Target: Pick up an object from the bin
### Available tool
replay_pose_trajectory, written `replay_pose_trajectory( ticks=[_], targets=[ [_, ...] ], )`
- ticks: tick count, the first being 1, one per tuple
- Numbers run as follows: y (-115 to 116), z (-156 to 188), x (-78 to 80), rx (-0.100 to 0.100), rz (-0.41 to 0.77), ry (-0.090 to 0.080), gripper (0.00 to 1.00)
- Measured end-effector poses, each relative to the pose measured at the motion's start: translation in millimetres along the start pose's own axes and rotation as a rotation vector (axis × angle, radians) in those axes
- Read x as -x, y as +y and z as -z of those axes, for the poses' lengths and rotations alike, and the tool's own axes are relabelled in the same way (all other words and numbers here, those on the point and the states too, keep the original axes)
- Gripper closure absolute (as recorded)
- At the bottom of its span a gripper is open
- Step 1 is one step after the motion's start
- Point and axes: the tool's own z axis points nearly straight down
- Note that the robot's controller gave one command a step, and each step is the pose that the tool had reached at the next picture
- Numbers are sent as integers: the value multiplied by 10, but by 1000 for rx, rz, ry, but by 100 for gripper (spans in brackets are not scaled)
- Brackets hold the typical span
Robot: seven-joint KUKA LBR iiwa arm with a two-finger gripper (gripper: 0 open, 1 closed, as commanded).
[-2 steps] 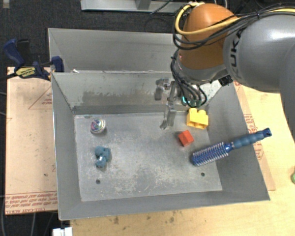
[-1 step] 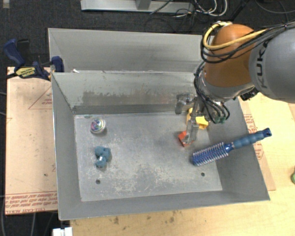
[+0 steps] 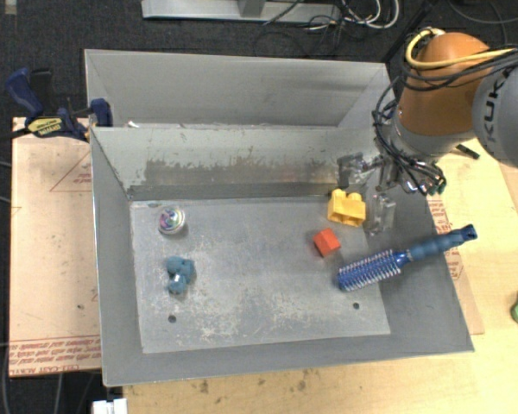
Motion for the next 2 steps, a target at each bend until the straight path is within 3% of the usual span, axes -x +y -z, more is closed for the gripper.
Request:
replay_pose_trajectory(
  ticks=[1,2],
  targets=[
    [-148,-702,-451,5,85,2,0],
    [-221,-270,-62,0,390,-6,0]
  ],
)
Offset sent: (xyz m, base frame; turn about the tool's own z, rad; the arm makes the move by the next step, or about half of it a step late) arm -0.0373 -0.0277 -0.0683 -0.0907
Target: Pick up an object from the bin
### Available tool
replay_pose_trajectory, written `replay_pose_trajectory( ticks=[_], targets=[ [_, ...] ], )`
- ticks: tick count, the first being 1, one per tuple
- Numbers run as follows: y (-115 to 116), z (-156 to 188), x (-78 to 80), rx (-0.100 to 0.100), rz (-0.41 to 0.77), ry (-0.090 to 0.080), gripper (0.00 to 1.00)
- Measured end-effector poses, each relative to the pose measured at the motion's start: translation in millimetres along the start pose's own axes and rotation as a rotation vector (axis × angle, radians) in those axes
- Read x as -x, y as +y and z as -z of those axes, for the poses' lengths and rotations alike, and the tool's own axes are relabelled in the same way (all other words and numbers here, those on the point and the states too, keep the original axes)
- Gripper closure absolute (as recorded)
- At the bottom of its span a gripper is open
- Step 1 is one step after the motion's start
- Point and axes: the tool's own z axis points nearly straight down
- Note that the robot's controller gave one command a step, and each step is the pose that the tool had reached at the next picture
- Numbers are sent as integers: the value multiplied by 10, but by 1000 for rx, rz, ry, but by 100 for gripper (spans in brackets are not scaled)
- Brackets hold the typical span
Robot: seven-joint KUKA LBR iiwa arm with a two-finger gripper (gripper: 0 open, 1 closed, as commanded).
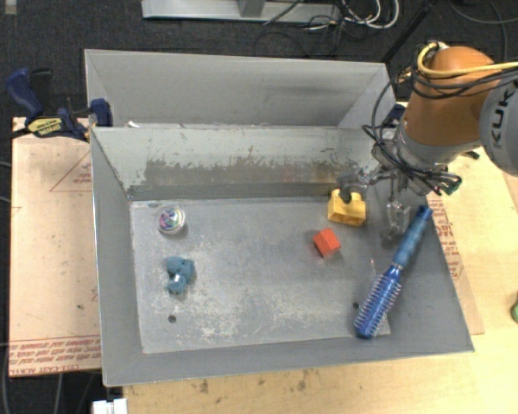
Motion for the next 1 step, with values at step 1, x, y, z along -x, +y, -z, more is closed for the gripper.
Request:
replay_pose_trajectory(
  ticks=[1],
  targets=[
    [136,46,-34,5,12,3,0]
  ],
)
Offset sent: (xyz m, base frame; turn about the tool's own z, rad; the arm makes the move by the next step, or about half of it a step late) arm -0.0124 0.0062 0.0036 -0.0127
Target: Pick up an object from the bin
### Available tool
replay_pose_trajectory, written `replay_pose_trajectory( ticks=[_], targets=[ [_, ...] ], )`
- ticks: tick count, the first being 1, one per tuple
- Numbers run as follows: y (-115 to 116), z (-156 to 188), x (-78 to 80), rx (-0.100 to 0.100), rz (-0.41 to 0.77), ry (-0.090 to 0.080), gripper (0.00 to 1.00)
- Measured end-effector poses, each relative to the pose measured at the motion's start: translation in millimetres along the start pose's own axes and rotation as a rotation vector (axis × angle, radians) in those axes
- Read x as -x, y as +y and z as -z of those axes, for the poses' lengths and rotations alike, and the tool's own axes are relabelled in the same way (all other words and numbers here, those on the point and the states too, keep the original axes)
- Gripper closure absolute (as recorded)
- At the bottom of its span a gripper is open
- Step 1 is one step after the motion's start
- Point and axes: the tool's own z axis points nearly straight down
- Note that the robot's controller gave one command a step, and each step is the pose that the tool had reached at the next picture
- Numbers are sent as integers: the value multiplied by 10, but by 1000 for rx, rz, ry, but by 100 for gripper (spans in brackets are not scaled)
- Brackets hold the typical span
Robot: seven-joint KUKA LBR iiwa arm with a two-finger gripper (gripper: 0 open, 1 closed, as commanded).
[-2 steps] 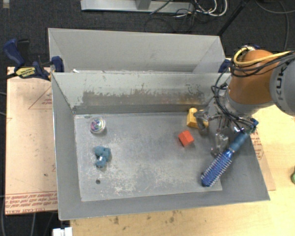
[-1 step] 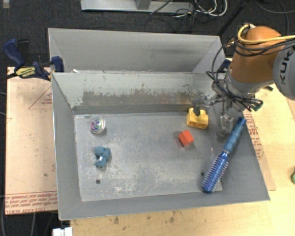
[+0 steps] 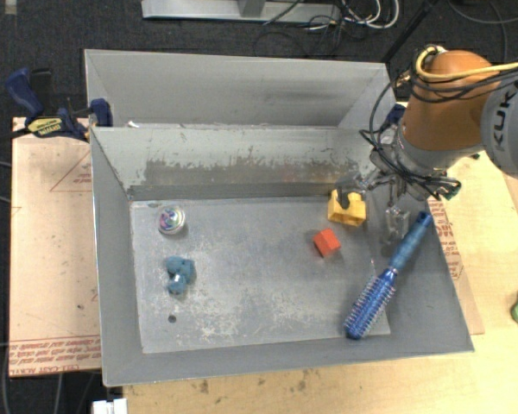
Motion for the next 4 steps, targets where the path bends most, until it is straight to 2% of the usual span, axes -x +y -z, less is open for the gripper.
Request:
replay_pose_trajectory(
  ticks=[1,3,4],
  targets=[
    [-89,-457,74,9,510,-16,0],
    [-5,-486,122,6,849,-9,0],
    [174,-493,177,4,1157,-3,0]
  ],
)
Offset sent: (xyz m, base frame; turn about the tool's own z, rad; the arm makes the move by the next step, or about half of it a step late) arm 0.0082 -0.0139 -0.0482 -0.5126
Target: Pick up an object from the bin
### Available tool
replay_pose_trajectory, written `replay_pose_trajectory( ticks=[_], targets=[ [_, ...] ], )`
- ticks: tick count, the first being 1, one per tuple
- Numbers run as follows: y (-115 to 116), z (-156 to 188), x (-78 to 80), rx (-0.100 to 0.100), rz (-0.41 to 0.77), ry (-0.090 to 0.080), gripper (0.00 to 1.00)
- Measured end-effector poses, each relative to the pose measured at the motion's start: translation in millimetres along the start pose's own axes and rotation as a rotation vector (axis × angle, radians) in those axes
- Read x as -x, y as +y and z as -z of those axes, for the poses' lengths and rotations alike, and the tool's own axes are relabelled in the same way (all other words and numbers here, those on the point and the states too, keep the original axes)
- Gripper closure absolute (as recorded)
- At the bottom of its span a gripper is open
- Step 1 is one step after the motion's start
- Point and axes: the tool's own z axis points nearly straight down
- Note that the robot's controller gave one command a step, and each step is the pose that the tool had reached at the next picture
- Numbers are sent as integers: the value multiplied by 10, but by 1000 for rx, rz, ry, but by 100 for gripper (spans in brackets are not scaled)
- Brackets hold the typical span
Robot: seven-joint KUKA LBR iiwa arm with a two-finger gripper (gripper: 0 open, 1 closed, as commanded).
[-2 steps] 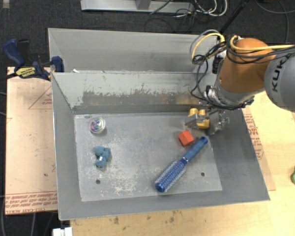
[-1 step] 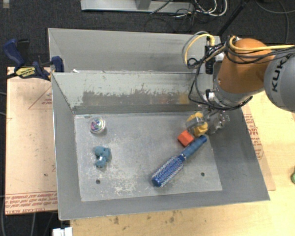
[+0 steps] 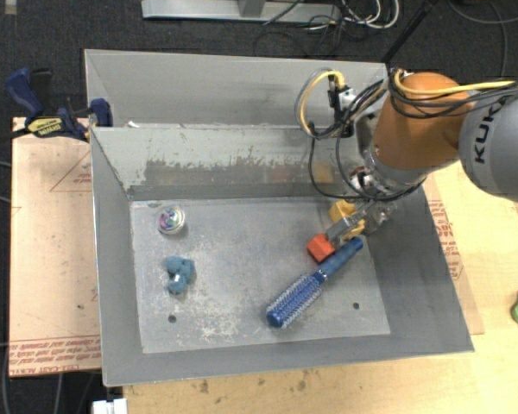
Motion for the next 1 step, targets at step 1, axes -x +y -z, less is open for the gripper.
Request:
replay_pose_trajectory(
  ticks=[1],
  targets=[
    [-7,-5,7,-5,0,-2,100]
  ],
)
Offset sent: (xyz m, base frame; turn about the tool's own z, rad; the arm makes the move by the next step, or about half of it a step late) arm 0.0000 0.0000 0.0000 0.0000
